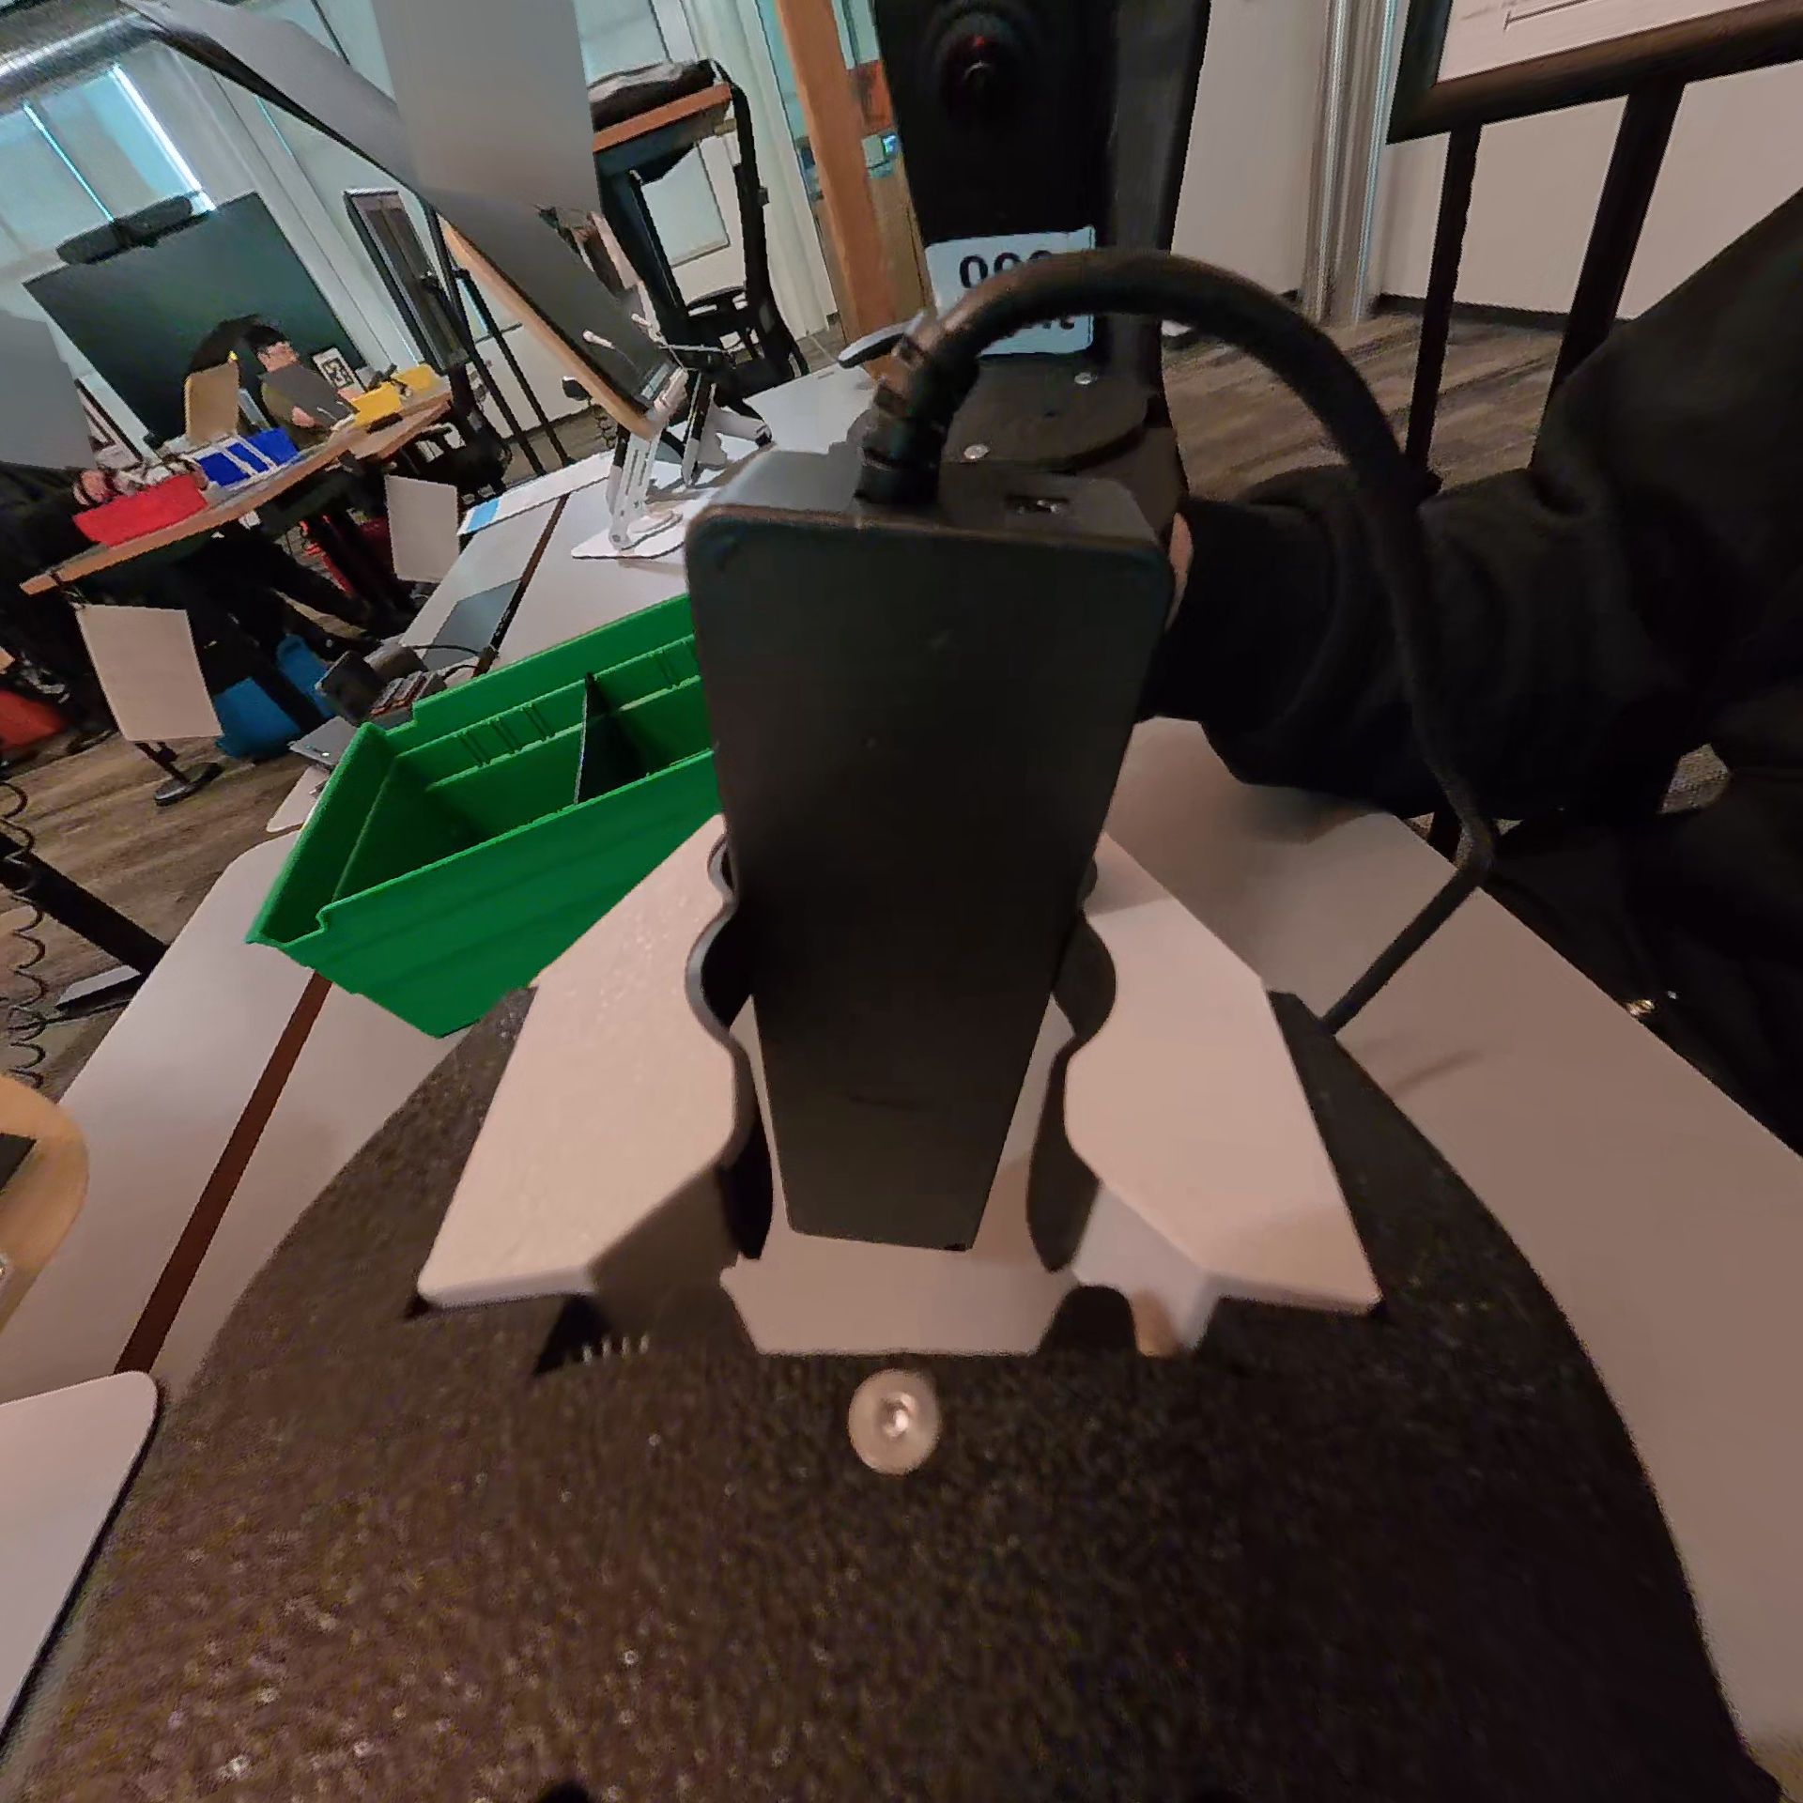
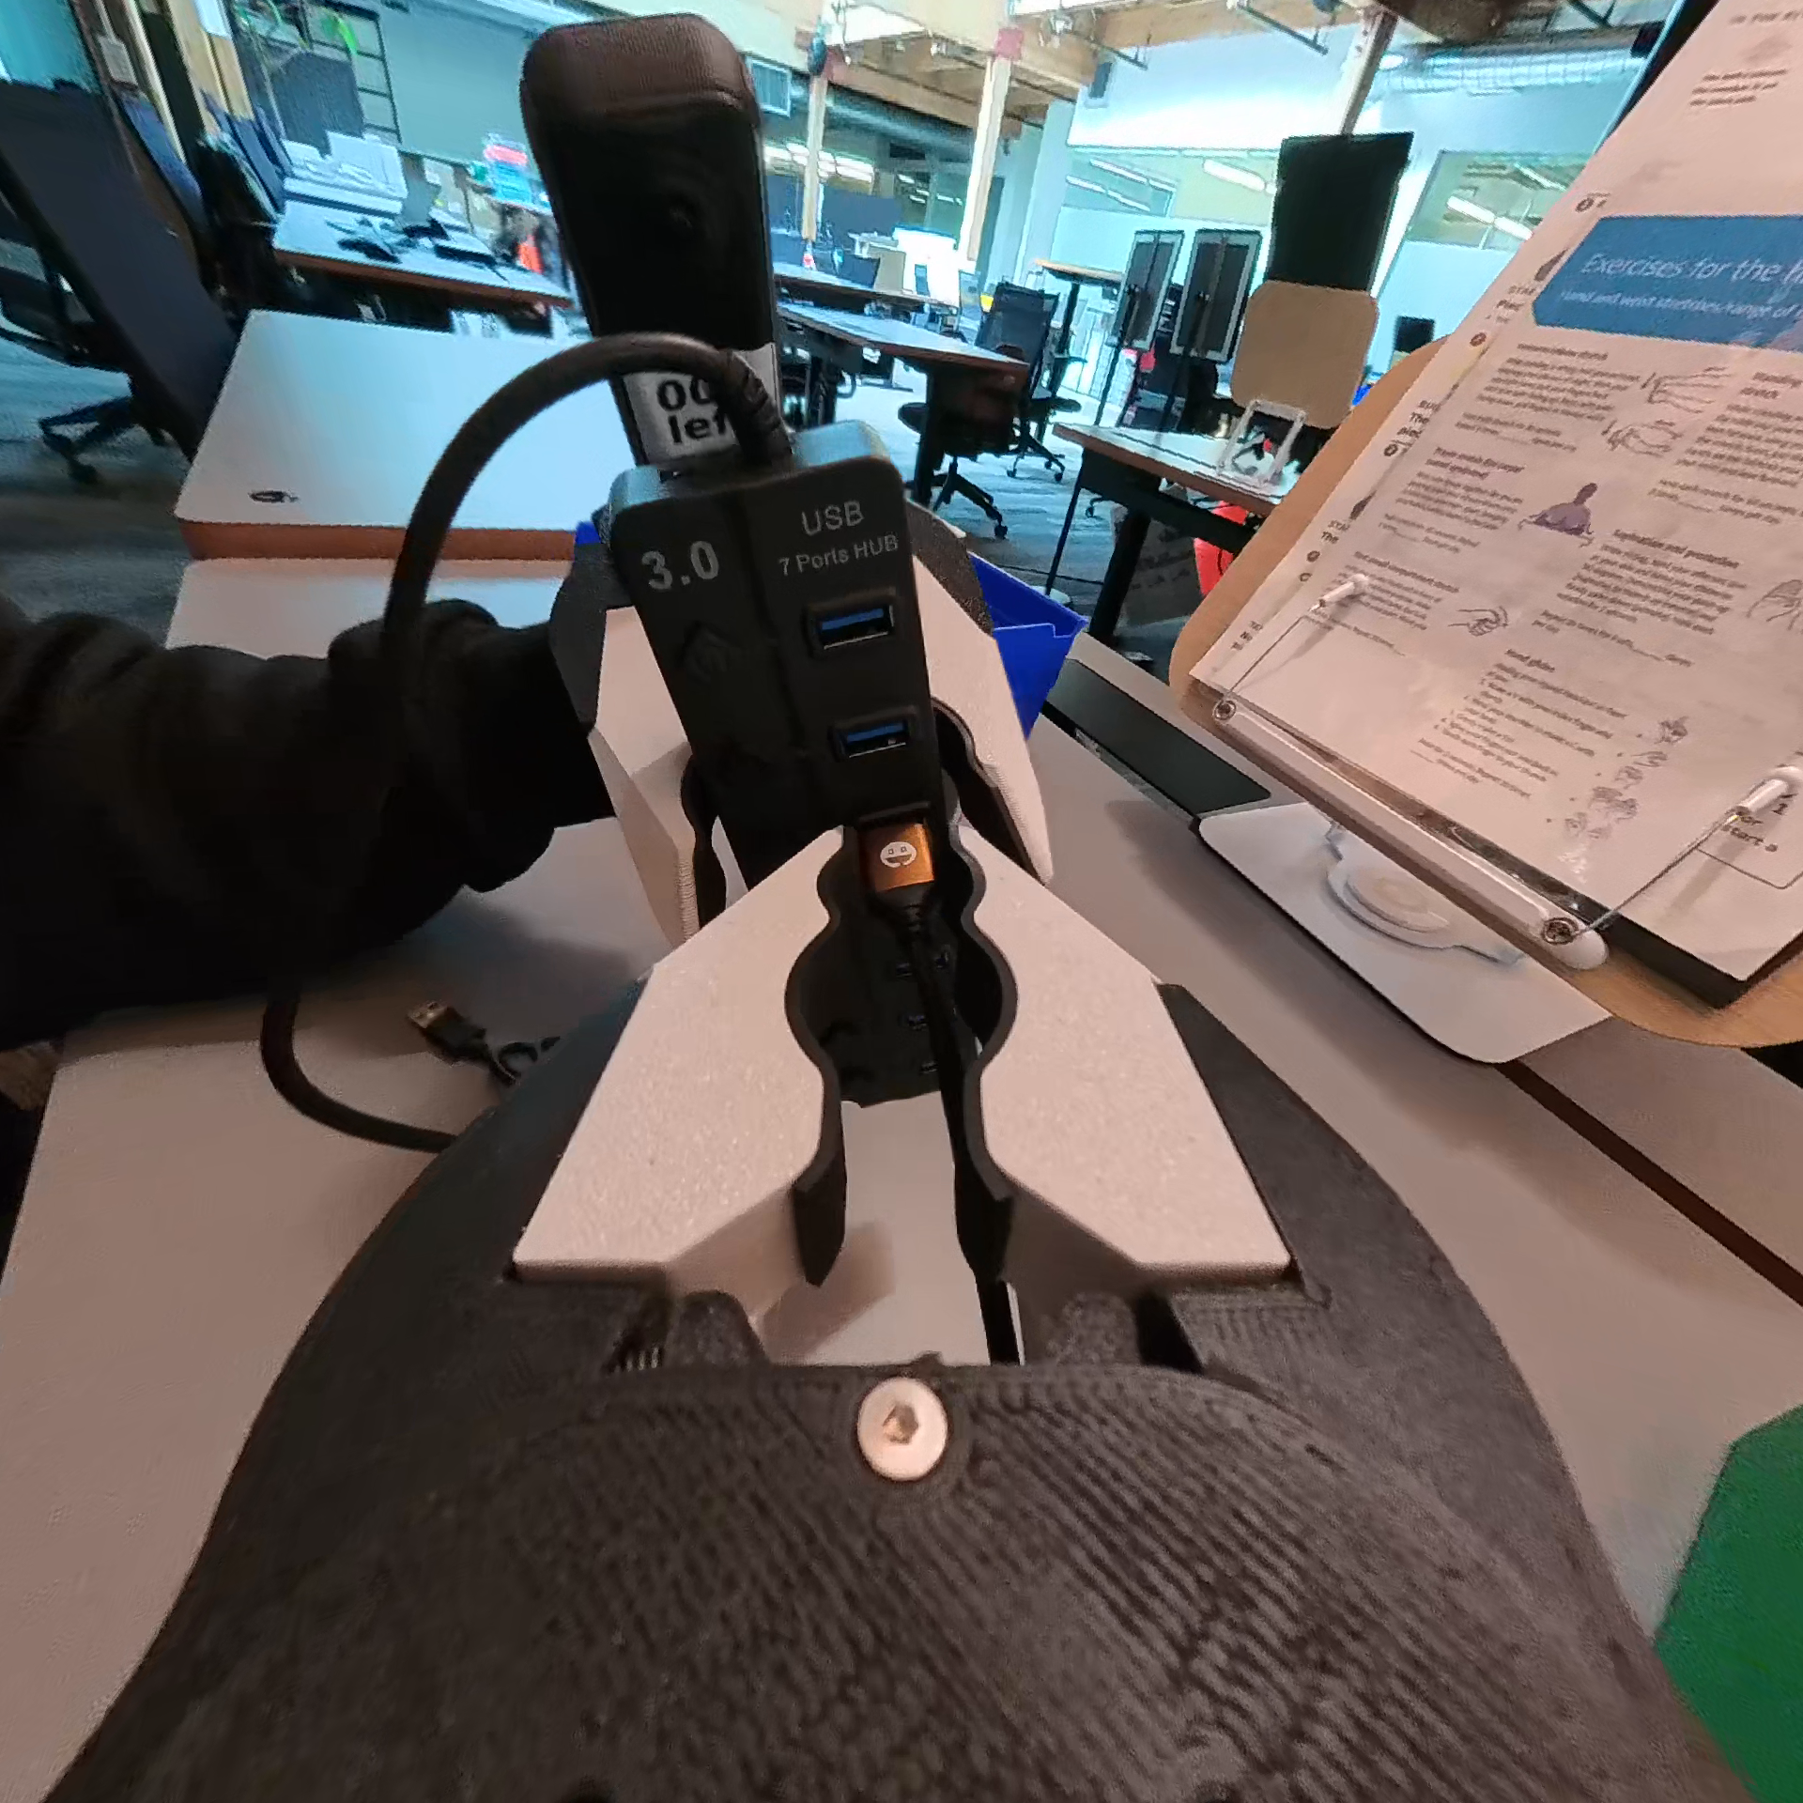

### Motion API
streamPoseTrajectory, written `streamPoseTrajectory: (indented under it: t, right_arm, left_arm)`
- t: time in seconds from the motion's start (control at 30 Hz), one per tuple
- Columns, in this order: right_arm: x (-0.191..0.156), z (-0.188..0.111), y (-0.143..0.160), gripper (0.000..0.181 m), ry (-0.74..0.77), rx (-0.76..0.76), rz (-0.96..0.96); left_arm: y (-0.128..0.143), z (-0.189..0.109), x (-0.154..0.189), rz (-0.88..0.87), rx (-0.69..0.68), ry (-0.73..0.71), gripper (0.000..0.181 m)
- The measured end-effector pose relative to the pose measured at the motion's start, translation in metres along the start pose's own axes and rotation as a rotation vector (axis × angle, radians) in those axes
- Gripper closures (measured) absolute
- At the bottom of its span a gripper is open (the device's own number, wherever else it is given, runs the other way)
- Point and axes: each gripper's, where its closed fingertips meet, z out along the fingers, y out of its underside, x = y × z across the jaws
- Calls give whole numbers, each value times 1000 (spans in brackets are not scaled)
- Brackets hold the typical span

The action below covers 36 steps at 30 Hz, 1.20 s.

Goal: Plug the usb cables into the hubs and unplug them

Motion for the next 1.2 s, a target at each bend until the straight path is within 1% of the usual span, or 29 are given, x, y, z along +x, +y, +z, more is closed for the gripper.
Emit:
streamPoseTrajectory:
  t: [0.1,0.17,0.2,0.23,0.27,0.3,0.33,0.37,0.4,0.43,0.5,0.6,0.67,0.73,0.8,0.87,0.93,0.97,1.03,1.13,1.2]
  right_arm:
    - [-1,-1,1,167,-17,-18,-7]
    - [-1,-4,-4,168,-14,-26,-21]
    - [-1,-7,-6,168,-7,-38,-37]
    - [2,-10,-6,167,20,-59,-62]
    - [16,-20,-4,168,107,-86,-89]
    - [46,-40,1,168,266,-146,-138]
    - [63,-62,1,168,336,-157,-150]
    - [63,-78,-4,168,290,-106,-96]
    - [61,-89,-14,168,251,-33,-53]
    - [66,-101,-23,168,285,19,-63]
    - [83,-124,-35,168,404,53,-84]
    - [98,-163,-63,168,540,217,-107]
    - [114,-191,-72,168,652,239,-140]
    - [126,-211,-80,168,682,220,-153]
    - [142,-228,-93,169,716,232,-165]
    - [155,-233,-103,168,703,234,-163]
    - [170,-237,-110,168,724,250,-192]
    - [177,-233,-108,168,708,236,-207]
    - [197,-225,-89,168,713,178,-184]
    - [214,-204,-43,168,643,114,-38]
    - [217,-191,-10,169,595,86,78]
  left_arm:
    - [1,1,1,4,2,12,121]
    - [-4,1,2,-2,43,23,121]
    - [-5,1,1,2,36,11,123]
    - [-4,-2,-6,6,25,-30,126]
    - [-6,-14,-13,-3,44,-62,126]
    - [-10,-32,-20,-28,70,-87,126]
    - [-11,-50,-28,-26,69,-138,126]
    - [-15,-65,-33,0,67,-184,126]
    - [-22,-74,-32,13,91,-190,127]
    - [-29,-78,-31,12,120,-184,127]
    - [-33,-79,-32,19,133,-193,127]
    - [-30,-76,-32,10,110,-190,127]
    - [-31,-77,-33,10,109,-201,127]
    - [-35,-81,-34,1,130,-202,127]
    - [-37,-83,-34,-2,146,-203,127]
    - [-36,-84,-35,-9,144,-206,127]
    - [-34,-83,-36,-15,140,-205,127]
    - [-33,-82,-36,-17,139,-203,127]
    - [-32,-80,-35,-22,138,-198,127]
    - [-30,-80,-36,-24,127,-202,127]
    - [-31,-81,-36,-24,128,-199,127]
